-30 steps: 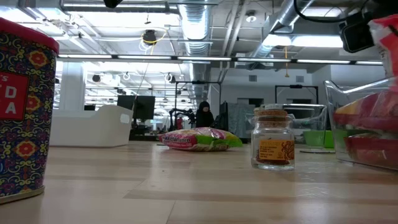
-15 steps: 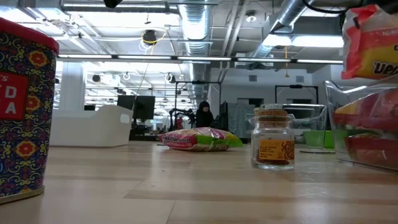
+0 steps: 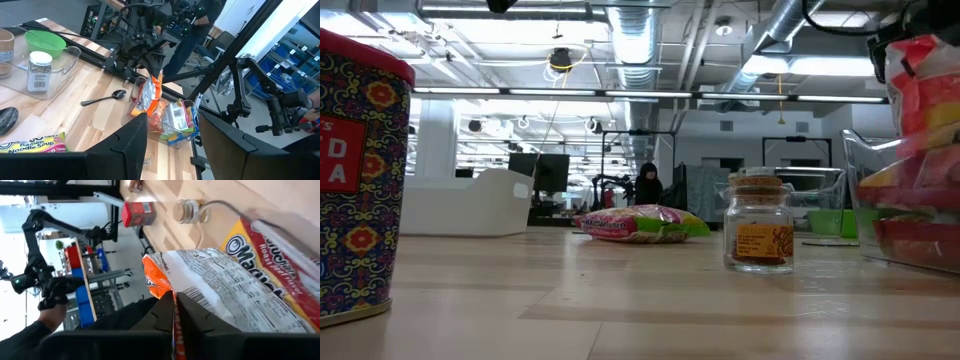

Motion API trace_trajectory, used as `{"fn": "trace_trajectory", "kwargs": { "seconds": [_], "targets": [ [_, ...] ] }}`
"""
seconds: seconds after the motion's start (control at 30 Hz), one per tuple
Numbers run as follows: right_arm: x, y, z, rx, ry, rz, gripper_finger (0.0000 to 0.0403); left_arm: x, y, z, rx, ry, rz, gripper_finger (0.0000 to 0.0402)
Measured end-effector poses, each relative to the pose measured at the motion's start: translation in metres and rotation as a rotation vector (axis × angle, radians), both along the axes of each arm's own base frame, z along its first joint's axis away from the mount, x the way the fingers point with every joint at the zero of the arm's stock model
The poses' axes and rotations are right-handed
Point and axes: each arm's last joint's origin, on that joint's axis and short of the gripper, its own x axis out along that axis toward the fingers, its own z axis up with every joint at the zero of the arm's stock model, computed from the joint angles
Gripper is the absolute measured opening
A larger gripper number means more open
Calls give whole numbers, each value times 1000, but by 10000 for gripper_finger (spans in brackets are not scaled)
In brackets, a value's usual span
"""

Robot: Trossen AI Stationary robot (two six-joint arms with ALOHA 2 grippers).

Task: Pick & Place Food Item
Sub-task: Put the orange noodle pack into the bottom transparent bin

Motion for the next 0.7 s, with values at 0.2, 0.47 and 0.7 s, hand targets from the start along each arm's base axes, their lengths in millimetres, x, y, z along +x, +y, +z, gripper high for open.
{"fn": "trace_trajectory", "kwargs": {
  "seconds": [0.2, 0.47, 0.7],
  "targets": [
    [-1, -3, -3, -16, 27, -16, 99, 0, 1, 0, 3, -1, 19, 172],
    [1, -10, -1, -28, 3, -61, 200, 0, 1, 0, 4, -1, 20, 172],
    [-3, -16, 16, -6, -162, -103, 202, 0, 1, 0, 4, -1, 21, 172]
  ]
}}
